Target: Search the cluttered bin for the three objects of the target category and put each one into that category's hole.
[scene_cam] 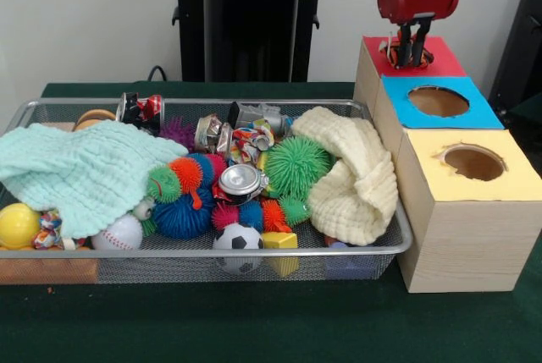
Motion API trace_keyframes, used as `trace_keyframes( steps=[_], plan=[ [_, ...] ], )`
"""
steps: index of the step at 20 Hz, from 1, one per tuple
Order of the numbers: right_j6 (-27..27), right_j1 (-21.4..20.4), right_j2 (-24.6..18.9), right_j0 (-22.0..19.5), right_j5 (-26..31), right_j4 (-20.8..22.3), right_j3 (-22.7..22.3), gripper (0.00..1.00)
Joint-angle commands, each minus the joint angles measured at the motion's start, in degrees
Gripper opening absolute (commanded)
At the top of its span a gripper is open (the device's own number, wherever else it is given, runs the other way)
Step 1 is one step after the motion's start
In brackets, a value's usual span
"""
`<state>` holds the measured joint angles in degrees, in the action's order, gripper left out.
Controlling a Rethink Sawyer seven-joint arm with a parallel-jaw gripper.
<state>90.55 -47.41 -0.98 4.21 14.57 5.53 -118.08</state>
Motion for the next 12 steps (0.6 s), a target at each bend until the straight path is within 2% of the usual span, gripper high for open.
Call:
trace_keyframes(
  steps=[1,2,12],
  plan=[
    [6.8,4.0,-4.8,-1.8,2.4,-0.2,-1.0,0.00],
    [6.5,4.0,-4.9,-1.9,3.1,-0.2,-1.0,1.00],
    [9.7,3.8,-4.8,-0.6,4.3,-3.0,-2.2,1.00]
  ],
)
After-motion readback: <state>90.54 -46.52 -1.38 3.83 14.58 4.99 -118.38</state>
